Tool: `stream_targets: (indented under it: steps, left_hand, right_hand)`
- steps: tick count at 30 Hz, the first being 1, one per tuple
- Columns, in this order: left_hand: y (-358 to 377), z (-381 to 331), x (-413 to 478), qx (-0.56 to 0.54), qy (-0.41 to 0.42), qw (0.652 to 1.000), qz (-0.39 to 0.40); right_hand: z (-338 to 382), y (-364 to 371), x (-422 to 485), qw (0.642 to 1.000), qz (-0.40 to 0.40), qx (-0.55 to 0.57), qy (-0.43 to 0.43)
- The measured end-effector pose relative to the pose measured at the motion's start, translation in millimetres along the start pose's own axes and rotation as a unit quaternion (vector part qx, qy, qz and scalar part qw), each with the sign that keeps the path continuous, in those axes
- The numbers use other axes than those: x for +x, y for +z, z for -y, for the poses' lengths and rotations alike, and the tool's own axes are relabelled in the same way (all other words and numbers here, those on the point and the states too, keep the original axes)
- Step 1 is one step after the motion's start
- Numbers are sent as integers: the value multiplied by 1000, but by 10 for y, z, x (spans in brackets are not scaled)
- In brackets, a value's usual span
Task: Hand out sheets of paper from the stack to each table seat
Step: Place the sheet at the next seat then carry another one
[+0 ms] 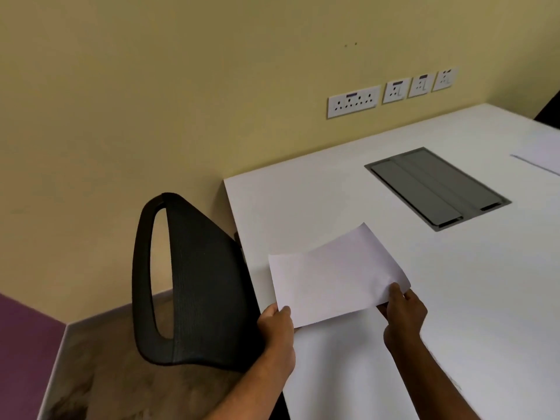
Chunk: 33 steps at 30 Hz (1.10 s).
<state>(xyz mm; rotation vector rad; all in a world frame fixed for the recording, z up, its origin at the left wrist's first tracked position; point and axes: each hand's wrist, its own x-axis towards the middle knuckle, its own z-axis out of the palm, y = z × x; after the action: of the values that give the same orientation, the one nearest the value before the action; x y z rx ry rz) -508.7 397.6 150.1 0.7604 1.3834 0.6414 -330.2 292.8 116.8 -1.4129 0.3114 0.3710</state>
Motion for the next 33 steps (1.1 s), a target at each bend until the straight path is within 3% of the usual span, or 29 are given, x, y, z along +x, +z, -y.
stream_targets:
  steps: [7, 17, 28, 31, 33]
  left_hand:
    - [101, 216, 458, 36, 23, 998, -48]
    - [257, 418, 853, 113, 73, 985, -107]
    - [303, 565, 1056, 237, 222, 940, -106]
    - [290, 571, 1080, 275, 236, 925, -113]
    - [278, 581, 1080, 343, 264, 892, -128]
  right_hand:
    - [-354, 220, 344, 998, 28, -59, -15]
    - [-665, 353, 551, 973, -13, -192, -131]
    - [-867, 420, 626, 920, 38, -326, -214]
    - [-908, 401, 635, 879, 69, -391, -265]
    - [-938, 391, 675, 820, 64, -456, -339]
